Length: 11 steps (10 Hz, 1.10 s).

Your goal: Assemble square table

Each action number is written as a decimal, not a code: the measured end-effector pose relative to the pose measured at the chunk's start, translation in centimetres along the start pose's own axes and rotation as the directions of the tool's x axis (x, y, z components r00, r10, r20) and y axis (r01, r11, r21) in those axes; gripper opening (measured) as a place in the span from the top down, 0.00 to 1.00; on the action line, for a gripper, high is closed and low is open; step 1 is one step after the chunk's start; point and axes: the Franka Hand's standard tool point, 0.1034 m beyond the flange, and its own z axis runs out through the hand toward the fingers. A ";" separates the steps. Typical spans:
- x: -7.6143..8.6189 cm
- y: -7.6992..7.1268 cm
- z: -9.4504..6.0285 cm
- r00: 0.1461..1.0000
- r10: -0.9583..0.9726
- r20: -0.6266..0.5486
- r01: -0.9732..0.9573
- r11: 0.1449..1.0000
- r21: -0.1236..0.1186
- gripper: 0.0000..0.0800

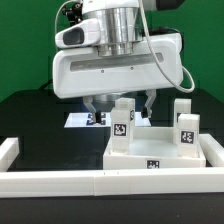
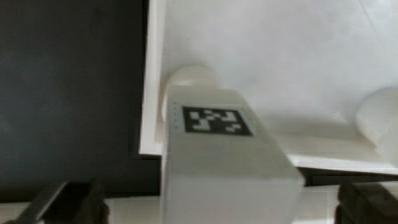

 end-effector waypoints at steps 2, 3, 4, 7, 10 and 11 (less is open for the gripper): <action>0.1 0.0 0.0 1.000 0.000 -0.001 0.000 1.000 0.000 0.19; 0.1 0.0 0.0 1.000 0.000 0.000 0.000 1.000 0.000 0.19; 0.1 0.0 0.0 1.000 0.006 0.000 -0.006 1.000 0.000 0.19; -0.1 -0.3 0.2 0.998 0.065 0.008 -0.065 0.998 -0.022 0.19; 0.0 -0.2 0.3 0.998 0.058 0.003 -0.058 0.998 -0.023 0.34; -0.1 -0.2 0.4 0.999 0.053 0.006 -0.053 0.998 -0.023 0.51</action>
Offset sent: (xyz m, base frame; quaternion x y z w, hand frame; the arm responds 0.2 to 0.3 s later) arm 0.0000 0.0000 0.0000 0.0000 0.0000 0.0000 1.0000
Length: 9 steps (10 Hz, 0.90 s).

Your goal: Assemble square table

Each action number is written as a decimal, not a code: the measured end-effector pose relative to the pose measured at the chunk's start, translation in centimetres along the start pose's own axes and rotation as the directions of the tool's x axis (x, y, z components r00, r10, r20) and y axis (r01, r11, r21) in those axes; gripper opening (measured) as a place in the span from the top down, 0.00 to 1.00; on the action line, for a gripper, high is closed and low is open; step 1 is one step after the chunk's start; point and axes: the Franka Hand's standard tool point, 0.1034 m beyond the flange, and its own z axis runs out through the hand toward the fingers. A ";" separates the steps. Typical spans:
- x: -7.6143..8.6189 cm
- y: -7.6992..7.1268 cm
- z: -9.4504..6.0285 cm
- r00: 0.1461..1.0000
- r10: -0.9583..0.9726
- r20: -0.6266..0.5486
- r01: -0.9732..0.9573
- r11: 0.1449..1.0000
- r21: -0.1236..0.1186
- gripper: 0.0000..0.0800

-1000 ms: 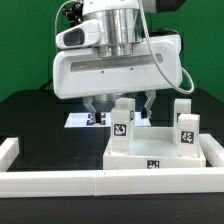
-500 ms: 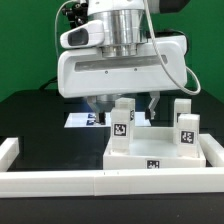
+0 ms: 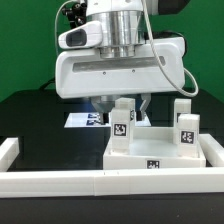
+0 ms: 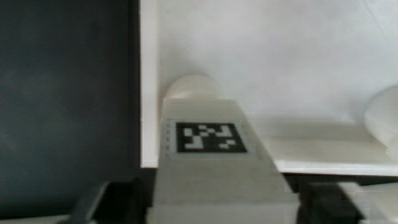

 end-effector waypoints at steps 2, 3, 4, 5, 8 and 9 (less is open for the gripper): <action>0.0 0.2 0.1 1.000 -0.022 0.001 0.022 1.000 0.000 0.64; 0.0 0.2 0.0 1.000 -0.023 0.000 0.023 1.000 0.000 0.64; 0.0 0.2 0.0 1.000 -0.020 0.000 0.020 1.000 0.000 0.64; 0.0 0.2 0.0 1.000 -0.004 0.000 0.004 1.000 0.001 0.64; 0.0 0.0 0.1 0.993 0.115 0.001 -0.115 0.993 0.008 0.64; -0.1 -0.3 0.1 0.970 0.241 0.003 -0.241 0.970 0.015 0.64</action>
Offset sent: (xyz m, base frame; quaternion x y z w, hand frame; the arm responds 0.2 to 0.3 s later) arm 0.0000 0.0000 0.0000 0.0000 0.0000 0.0000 1.0000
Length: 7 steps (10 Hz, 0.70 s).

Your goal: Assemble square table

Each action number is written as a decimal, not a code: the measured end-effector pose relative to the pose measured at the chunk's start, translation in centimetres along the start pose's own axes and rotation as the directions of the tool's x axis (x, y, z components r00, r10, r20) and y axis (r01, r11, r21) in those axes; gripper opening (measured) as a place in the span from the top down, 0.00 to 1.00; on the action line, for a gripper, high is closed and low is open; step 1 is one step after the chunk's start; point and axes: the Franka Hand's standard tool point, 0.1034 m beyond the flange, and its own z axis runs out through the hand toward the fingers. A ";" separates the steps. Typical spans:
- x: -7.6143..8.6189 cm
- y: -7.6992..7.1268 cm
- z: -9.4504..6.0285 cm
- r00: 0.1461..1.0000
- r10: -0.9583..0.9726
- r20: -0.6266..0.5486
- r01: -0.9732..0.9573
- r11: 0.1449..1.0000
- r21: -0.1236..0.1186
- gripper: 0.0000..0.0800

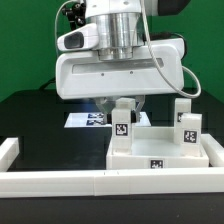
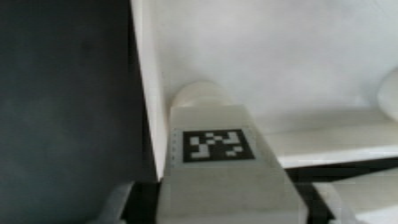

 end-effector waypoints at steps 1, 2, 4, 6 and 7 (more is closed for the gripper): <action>-0.2 -0.5 0.0 0.995 0.101 0.002 -0.101 0.995 0.003 0.64; -0.4 -1.1 0.1 0.968 0.251 0.008 -0.251 0.968 0.013 0.64; -0.5 -1.1 0.2 0.915 0.404 0.011 -0.404 0.915 0.013 0.64; -0.5 -1.1 0.2 0.842 0.540 0.014 -0.540 0.842 0.012 0.64; -0.5 -1.2 0.2 0.799 0.601 0.016 -0.601 0.799 0.012 0.64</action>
Offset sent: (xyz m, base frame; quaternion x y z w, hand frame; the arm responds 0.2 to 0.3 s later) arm -0.0020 0.0049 -0.0049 -0.0138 -0.0018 0.2507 0.9680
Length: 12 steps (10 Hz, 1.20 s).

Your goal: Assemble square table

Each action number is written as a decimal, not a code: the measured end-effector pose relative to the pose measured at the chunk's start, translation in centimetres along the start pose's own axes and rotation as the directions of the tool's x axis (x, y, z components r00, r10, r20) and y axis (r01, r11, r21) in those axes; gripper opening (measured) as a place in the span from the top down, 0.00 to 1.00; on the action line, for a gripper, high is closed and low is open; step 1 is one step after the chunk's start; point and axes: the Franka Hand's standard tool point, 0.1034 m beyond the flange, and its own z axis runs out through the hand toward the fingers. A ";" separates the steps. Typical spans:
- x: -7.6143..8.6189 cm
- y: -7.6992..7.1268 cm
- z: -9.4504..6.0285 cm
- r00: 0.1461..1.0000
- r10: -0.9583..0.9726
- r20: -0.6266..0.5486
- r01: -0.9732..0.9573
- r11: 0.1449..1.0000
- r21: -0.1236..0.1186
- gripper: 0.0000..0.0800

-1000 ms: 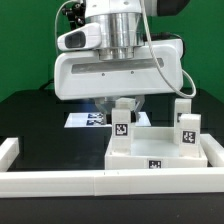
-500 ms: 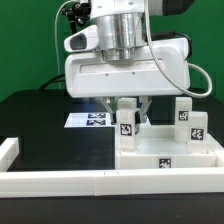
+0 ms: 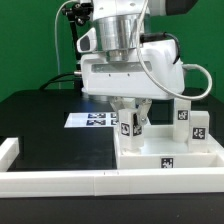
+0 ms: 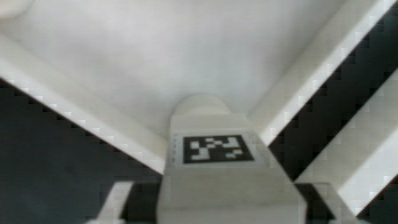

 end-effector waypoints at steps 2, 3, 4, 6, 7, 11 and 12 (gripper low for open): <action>-0.3 -0.2 0.1 0.987 0.159 0.004 -0.159 0.987 0.002 0.64; -0.3 -0.2 0.1 0.981 0.196 0.007 -0.196 0.981 0.004 0.64; -0.3 -0.2 0.1 0.973 0.229 0.011 -0.229 0.973 0.007 0.64; -0.2 -0.3 0.0 0.997 0.075 0.010 -0.075 0.997 0.008 0.40; 0.0 -0.3 -0.1 1.000 -0.015 0.007 0.015 1.000 0.009 0.24; 0.2 -0.4 0.0 0.931 -0.366 0.010 0.366 0.931 0.006 0.19; 0.2 -0.3 0.0 0.904 -0.427 0.010 0.427 0.904 0.007 0.19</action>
Offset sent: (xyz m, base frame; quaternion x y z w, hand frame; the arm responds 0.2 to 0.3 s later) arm 0.0000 0.0000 0.0000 0.0000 0.0000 0.1938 0.9810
